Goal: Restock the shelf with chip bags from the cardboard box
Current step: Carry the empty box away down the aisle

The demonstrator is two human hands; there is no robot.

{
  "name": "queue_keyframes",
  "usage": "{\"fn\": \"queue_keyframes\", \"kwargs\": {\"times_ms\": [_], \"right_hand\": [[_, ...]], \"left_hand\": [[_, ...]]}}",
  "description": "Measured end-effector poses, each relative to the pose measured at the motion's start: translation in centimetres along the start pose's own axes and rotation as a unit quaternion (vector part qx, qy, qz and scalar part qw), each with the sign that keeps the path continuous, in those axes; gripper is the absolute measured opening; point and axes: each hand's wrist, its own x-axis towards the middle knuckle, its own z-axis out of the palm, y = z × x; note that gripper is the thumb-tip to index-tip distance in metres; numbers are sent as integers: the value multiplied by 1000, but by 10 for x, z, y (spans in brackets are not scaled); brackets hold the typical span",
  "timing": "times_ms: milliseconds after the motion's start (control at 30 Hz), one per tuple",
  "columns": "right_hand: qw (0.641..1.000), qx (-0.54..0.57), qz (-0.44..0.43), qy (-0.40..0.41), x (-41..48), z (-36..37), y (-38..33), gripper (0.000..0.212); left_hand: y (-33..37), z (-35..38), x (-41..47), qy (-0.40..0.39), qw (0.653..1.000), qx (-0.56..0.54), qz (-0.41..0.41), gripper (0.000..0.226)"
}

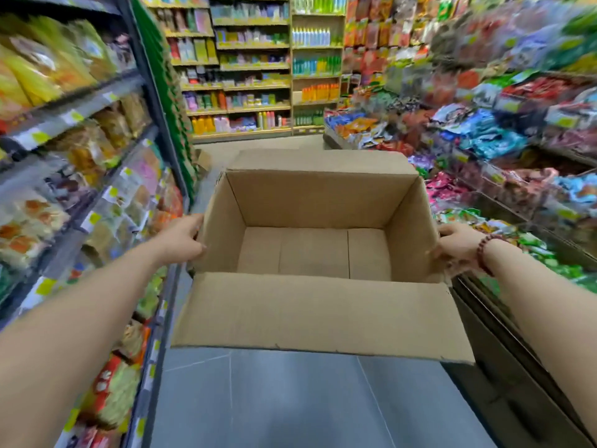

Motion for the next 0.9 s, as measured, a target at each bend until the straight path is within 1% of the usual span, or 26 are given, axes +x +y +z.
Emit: {"fn": "queue_keyframes", "kwargs": {"times_ms": [67,167,233,300,433,533,600,667,733,833,900], "right_hand": [[999,6,26,27,20,-26,18,21],[997,22,56,38,46,-60,43,23],[995,35,72,54,59,-77,59,26],[993,57,81,71,71,-98,72,28],[986,83,116,90,91,-123,99,28],[977,103,158,104,104,-127,123,30],[967,106,192,126,118,-126,143,31],[959,131,215,130,128,-119,157,32],[948,144,245,146,146,-115,175,31],[926,169,290,174,171,-106,193,25],[911,184,324,180,189,-95,204,27]], "left_hand": [[32,20,47,-16,999,22,18,49],[79,45,100,-47,998,13,41,50],[105,58,129,-62,996,27,50,46],[133,72,163,-73,994,37,74,47],[180,99,220,-102,988,57,105,42],[205,128,267,-134,982,51,126,43],[222,155,303,-156,976,75,134,50],[233,177,331,-176,973,87,125,57],[247,204,362,-199,969,88,122,56],[272,246,413,-230,955,105,156,54],[288,276,450,-251,944,125,175,51]]}}
